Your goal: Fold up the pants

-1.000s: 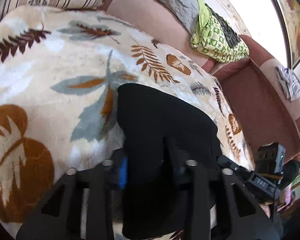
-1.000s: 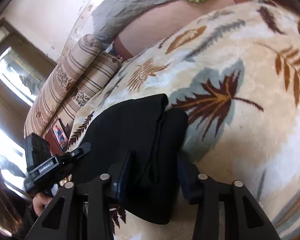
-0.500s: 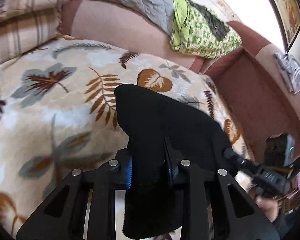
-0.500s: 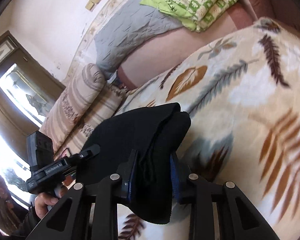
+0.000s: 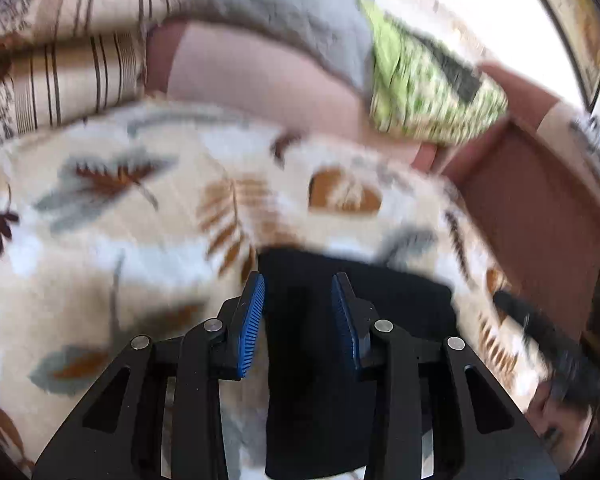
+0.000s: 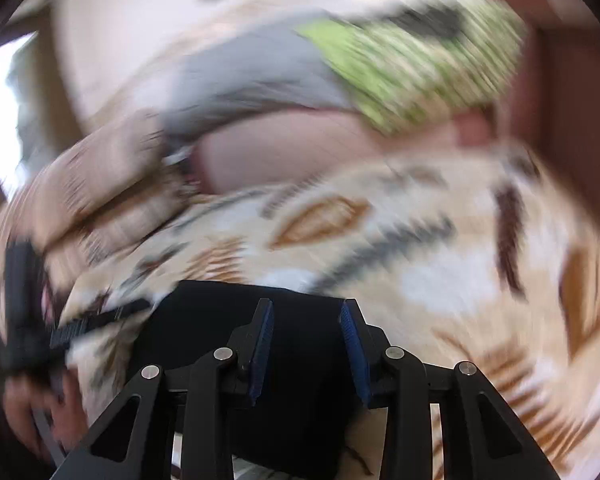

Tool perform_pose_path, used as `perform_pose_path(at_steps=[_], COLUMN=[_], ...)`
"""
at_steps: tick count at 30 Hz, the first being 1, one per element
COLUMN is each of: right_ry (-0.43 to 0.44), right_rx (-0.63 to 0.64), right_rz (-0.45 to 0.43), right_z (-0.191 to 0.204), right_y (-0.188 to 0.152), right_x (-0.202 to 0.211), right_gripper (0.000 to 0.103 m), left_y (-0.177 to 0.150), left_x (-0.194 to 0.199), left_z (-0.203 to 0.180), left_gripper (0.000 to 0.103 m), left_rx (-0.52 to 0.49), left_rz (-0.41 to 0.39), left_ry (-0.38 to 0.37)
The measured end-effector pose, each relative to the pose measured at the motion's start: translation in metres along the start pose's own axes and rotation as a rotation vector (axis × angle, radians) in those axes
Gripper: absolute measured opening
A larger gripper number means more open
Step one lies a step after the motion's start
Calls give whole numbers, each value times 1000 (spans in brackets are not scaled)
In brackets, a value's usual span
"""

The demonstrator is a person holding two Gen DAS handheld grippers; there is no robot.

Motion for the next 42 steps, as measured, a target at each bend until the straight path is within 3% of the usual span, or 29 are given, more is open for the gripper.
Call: perform_pose_path(at_steps=[2, 3, 5, 6, 7, 10, 13, 18, 20, 22, 24, 26, 31, 35, 37, 42], right_ry=[27, 13, -15, -35, -33, 33, 66, -16, -17, -47, -2, -16, -37, -37, -33, -40], right_rx=[87, 127, 152, 165, 159, 96, 118, 192, 159, 56, 17, 42, 29, 8, 8, 14], right_rz=[54, 143, 322, 316, 310, 314, 287, -14, 39, 286, 231, 240, 222, 217, 212, 194], right_z=[21, 29, 28, 27, 27, 18, 25, 29, 21, 2, -2, 2, 0, -1, -1, 1], right_y=[-8, -25, -53, -57, -53, -48, -38, 20, 22, -5, -6, -8, -10, -3, -5, -4], right_x=[-5, -17, -46, -47, -46, -43, -37, -16, -38, -89, -86, -82, -83, -88, -88, -87], right_gripper=[34, 34, 35, 35, 34, 35, 35, 35, 35, 37, 39, 39, 40, 42, 43, 43], left_y=[13, 18, 18, 8, 1, 4, 6, 16, 15, -1, -6, -6, -5, -6, -6, -7], left_x=[3, -7, -44, -71, -87, -82, -78, -42, -36, -66, -75, -75, -78, -71, -71, -73], left_z=[-6, -12, -23, -24, -21, -15, -13, -16, -21, -21, -21, -25, -21, -28, -34, -39], left_gripper=[34, 34, 34, 34, 34, 34, 34, 34, 34, 34, 35, 36, 38, 52, 68, 72], left_rx=[-6, -14, -42, -61, -60, -9, 8, 50, 12, -36, -63, -74, -53, -81, -89, -116], left_rz=[-52, -24, 92, 214, 275, 255, 254, 143, 119, 231, 200, 207, 197, 178, 179, 178], left_ry=[-36, -76, -70, -47, -23, -73, -94, -146, -135, -66, -20, 5, -16, -17, -37, -15])
Point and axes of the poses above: each gripper's, at about its wrist camera, not at the fingertips, and x roughly against the way its jaws point, z to its left, y to its top, the point moved 7 cm from there along -x, roughly the way its jaws point, and after that the axes turned 11 degrees about z, right-handed, at the moved point
